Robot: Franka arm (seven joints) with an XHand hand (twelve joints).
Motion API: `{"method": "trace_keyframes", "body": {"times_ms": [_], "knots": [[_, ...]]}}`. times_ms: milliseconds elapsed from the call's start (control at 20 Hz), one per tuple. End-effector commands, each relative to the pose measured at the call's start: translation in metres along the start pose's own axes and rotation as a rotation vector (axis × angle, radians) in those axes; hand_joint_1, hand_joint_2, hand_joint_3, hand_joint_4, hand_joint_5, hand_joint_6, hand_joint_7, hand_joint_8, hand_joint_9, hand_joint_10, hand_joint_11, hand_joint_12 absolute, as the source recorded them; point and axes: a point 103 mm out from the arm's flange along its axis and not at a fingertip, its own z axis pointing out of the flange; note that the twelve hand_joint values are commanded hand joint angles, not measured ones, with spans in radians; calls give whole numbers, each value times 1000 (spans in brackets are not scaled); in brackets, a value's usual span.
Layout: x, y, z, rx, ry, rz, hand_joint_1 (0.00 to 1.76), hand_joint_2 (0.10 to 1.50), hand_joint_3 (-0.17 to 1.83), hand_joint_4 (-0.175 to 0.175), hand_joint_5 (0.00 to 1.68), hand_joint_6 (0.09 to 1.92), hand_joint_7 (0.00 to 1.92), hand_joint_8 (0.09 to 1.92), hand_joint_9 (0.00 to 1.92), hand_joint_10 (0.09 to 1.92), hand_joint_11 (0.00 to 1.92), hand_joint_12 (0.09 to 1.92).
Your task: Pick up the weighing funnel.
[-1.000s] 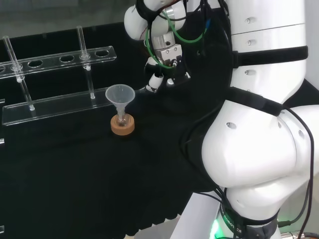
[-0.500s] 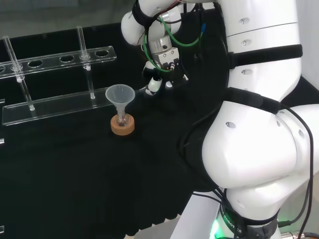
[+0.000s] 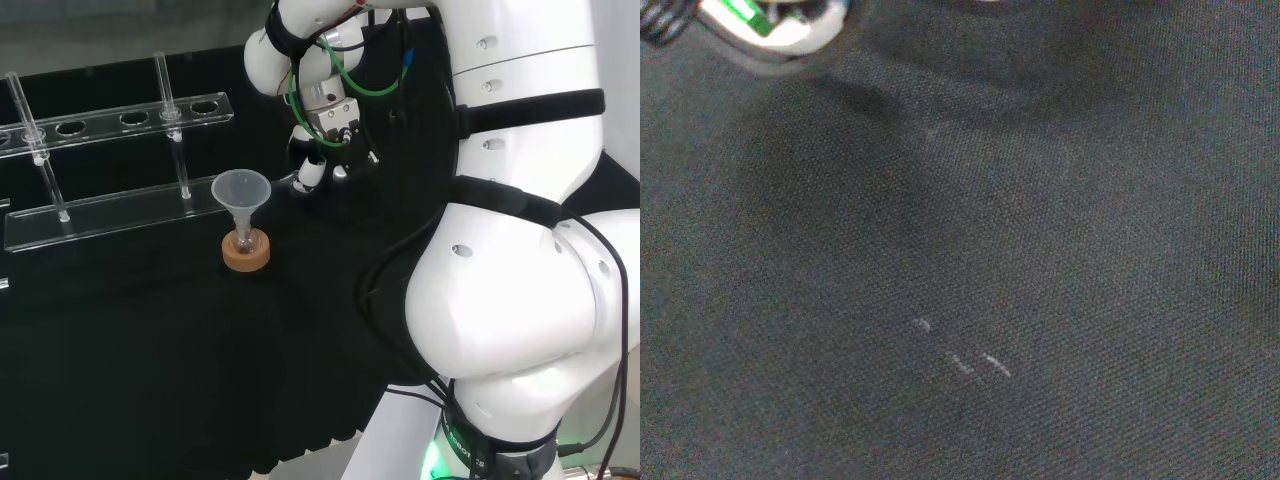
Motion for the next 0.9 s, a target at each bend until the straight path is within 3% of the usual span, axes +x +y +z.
{"method": "trace_keyframes", "body": {"times_ms": [50,900], "knots": [[-2,2,1,0,3,3,842,637,518,0,721,142,523,674,746,521,539,1276],[-4,9,5,9,11,1,839,653,541,31,752,489,558,649,788,476,556,1262]]}}
